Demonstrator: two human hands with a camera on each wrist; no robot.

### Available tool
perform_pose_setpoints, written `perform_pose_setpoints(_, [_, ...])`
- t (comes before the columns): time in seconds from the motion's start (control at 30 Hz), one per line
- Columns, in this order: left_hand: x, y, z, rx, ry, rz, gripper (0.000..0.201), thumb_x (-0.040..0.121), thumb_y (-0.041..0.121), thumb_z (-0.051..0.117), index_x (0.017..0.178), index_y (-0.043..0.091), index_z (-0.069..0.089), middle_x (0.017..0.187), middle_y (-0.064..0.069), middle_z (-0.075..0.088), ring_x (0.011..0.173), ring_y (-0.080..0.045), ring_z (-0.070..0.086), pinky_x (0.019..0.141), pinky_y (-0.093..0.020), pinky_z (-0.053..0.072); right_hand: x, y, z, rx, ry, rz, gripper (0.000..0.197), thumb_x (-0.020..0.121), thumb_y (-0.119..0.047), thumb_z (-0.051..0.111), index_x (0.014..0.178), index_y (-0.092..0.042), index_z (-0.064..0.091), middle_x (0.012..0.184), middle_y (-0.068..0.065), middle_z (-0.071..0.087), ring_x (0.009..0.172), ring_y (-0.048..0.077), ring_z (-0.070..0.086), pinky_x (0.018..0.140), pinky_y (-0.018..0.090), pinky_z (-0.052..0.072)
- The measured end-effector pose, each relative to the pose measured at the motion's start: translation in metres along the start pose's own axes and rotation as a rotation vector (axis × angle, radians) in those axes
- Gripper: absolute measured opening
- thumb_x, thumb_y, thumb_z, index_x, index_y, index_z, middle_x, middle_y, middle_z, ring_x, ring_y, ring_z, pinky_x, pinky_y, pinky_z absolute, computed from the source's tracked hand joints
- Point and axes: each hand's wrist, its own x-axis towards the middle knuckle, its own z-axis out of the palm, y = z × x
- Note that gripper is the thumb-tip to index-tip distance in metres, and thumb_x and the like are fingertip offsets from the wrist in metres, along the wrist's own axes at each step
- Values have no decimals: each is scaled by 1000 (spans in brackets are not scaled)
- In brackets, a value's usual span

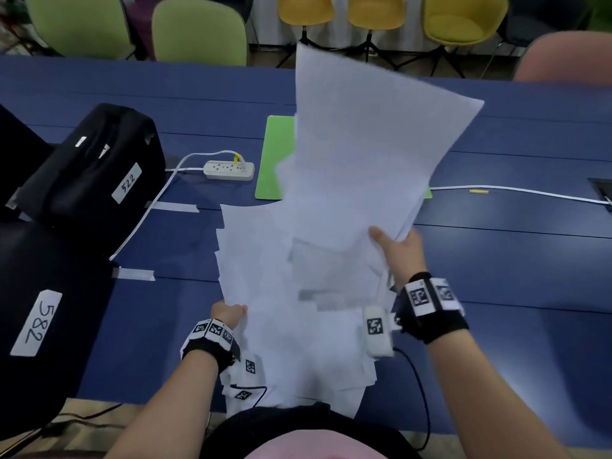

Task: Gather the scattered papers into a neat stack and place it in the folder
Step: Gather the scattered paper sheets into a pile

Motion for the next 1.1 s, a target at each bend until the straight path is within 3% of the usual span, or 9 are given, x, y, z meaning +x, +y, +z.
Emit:
perform_pose_setpoints(0.13, [3,2,5,56,-59,21,39,90,9,60,123,-11,54,128,-25,58,120,-37,55,99,-38,43,-6,78,10,-179,-24,271,30,80,-8,66,109,-4,58,108,14,66,93,26,64,81,33,52])
perform_pose_setpoints(0.3, [2,8,10,11,-130,-5,43,95,7,49,133,-11,41,129,-20,54,117,-34,53,95,-34,42,-10,133,5,-557,-104,477,40,82,-15,61,116,-1,47,105,9,53,87,21,50,72,25,38])
perform_pose_setpoints(0.4, [5,7,15,-148,-193,-21,67,91,38,57,140,-3,38,139,-13,49,126,-31,49,106,-35,39,-10,138,4,-724,-147,384,23,83,-18,58,98,-13,41,99,7,50,80,23,51,69,27,41])
perform_pose_setpoints(0.5, [5,8,20,-230,-294,-32,94,77,68,57,146,9,33,149,-7,40,137,-28,38,111,-39,32,-11,133,6,-804,-287,306,39,88,-21,57,123,-11,44,122,12,52,106,28,55,84,30,43])
perform_pose_setpoints(0.63, [9,13,25,-213,-305,12,73,85,44,64,141,5,41,143,-9,46,131,-27,45,98,-33,36,-7,132,-5,-904,-401,279,62,90,-23,58,143,-5,32,148,13,37,135,26,37,108,30,31])
perform_pose_setpoints(0.77, [19,16,22,-107,-224,19,38,94,7,46,130,-6,45,114,-10,48,103,-23,46,85,-30,35,4,134,-29,-865,-176,314,51,87,-15,59,135,-7,48,139,13,50,126,29,49,100,30,39])
perform_pose_setpoints(0.87, [22,14,26,-25,-222,1,35,87,-5,44,121,-10,47,114,-14,50,100,-28,49,80,-32,35,1,140,-27,-871,-278,267,38,86,-6,49,123,-5,56,125,13,58,112,29,56,81,21,41])
perform_pose_setpoints(1.0, [21,18,22,-78,-339,6,61,58,14,62,117,-1,54,116,-11,51,99,-28,50,78,-32,44,-3,142,-13,-837,-426,219,28,86,-9,53,112,-8,62,107,7,63,90,17,52,76,20,39])
perform_pose_setpoints(1.1, [62,9,22,-108,-368,44,87,45,41,86,122,10,59,120,-4,65,107,-25,63,97,-41,49,3,138,-29,-778,-83,265,40,83,-19,64,121,-10,58,126,13,56,107,27,56,91,30,43])
